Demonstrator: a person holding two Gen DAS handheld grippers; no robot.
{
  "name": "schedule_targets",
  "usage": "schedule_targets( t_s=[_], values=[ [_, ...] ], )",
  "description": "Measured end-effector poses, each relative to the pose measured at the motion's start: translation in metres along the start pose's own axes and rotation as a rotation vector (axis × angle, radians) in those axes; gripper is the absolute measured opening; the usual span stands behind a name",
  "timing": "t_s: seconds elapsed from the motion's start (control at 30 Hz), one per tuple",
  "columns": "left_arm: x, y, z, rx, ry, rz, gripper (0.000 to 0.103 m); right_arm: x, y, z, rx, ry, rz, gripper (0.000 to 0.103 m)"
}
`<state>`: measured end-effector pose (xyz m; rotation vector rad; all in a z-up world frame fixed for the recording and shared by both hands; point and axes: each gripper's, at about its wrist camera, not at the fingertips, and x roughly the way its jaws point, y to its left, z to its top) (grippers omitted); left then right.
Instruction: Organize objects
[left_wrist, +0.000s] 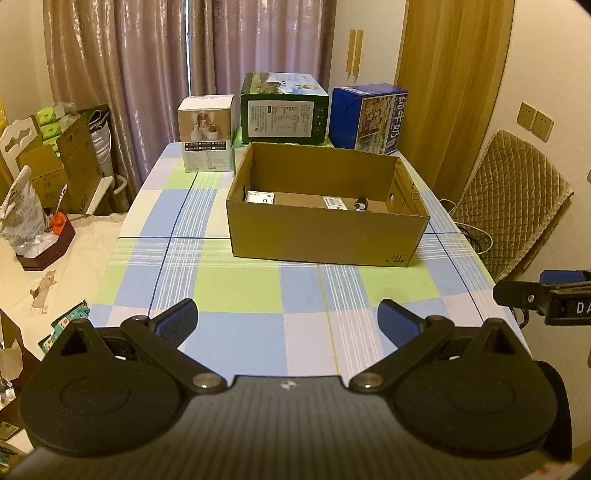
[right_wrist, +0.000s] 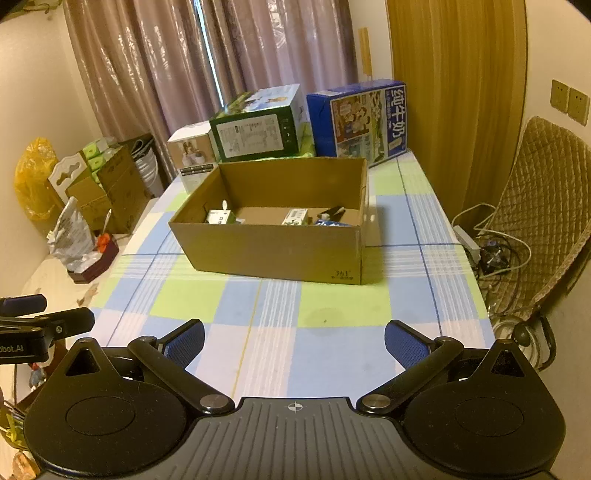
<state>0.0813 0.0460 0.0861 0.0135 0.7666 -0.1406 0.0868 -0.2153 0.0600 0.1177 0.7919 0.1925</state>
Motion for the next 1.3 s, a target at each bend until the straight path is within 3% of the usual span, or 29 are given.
schedule_targets(
  t_s=[1.3],
  values=[
    [0.0054,-0.0003,-0.0032,-0.029,-0.004,-0.028,0.102,0.0048,-0.0002,-0.0046,0.014,0.007,0.0,0.101]
  ],
)
